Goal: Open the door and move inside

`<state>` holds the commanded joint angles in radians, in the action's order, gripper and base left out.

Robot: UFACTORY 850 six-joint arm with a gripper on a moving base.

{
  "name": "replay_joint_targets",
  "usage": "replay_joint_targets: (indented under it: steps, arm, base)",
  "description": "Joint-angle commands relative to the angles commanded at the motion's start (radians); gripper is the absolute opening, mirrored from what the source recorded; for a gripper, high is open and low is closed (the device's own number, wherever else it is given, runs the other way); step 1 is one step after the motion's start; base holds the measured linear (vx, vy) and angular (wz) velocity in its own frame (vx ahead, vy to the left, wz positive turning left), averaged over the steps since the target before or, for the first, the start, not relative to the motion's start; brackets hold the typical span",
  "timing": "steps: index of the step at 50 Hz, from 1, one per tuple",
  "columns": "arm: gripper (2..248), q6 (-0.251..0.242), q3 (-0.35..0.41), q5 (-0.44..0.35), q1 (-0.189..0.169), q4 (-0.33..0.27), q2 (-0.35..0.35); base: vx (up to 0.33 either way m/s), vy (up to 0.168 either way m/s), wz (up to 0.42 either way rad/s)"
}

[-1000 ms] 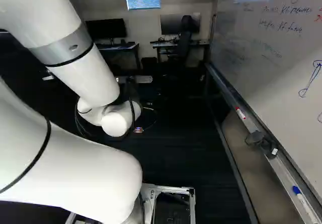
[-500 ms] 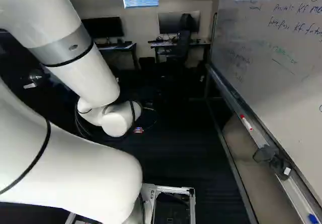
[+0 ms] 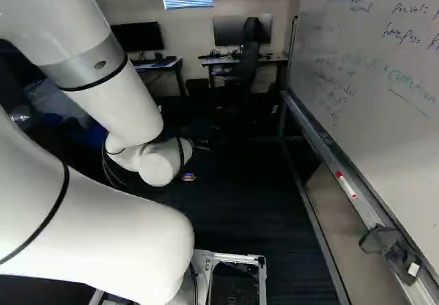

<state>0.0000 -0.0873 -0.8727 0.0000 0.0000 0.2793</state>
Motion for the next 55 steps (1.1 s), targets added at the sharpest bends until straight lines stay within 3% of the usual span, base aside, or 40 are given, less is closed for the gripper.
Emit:
replay_joint_targets:
  steps: [36, 55]
  arm:
    - [247, 0.000, 0.000, 0.000, 0.000, 0.000, 0.000]
    - [247, 0.000, -0.003, 0.000, 0.000, 0.000, -0.004]
  base:
    - [0.169, 0.004, -0.015]
    - [0.043, 0.000, -0.005]
